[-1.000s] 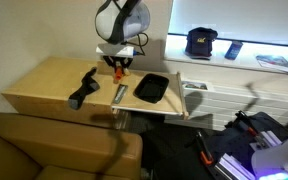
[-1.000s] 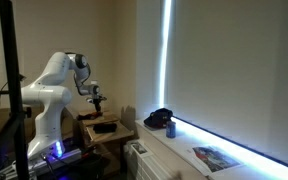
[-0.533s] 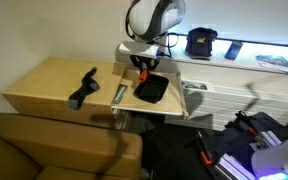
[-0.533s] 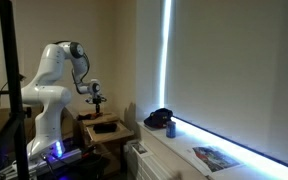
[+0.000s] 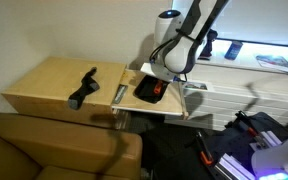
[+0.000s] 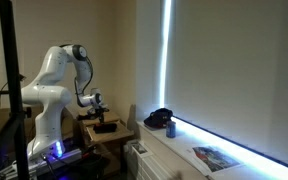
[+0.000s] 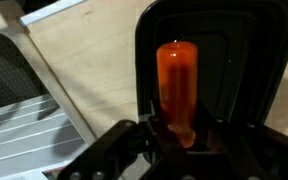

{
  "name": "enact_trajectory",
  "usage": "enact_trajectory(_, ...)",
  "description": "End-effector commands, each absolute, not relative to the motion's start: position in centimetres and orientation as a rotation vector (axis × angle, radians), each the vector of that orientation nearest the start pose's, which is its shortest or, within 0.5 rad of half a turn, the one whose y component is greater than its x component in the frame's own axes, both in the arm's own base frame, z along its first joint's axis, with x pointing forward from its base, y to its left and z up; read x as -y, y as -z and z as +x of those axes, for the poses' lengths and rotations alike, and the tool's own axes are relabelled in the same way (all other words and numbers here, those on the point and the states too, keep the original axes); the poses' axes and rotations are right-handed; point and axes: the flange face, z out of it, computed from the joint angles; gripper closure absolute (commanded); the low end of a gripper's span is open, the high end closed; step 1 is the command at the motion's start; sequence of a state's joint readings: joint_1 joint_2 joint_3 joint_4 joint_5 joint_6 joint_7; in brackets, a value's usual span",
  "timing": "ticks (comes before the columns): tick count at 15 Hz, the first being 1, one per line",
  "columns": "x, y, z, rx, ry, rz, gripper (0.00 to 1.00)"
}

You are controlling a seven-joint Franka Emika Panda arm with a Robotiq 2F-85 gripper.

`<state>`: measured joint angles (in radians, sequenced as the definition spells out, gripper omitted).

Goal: Open the top drawer, place the tray inside it then put the screwdriver on the tray

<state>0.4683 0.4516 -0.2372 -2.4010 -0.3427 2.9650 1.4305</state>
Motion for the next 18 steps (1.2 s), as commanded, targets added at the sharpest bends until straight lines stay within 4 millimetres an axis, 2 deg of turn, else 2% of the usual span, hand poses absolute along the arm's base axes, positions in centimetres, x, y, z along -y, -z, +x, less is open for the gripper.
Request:
enact_trajectory(1,-13.7,-14.0,49.4,-1.214,0.413,-2.881,0.91)
enact_trajectory(7,-16.5,-10.4,49.8,-1.216,0.247,-2.816,0.91)
enact_trajectory(10,-16.3,-9.0,50.8,-1.217,0.248,-2.822,0.91)
enact_trajectory(16,-16.1,-8.2,53.0,-1.193,0.267,-2.84,0.91)
enact_trajectory(18,-16.5,-8.0,53.2,-1.2,0.235,-2.844,0.4)
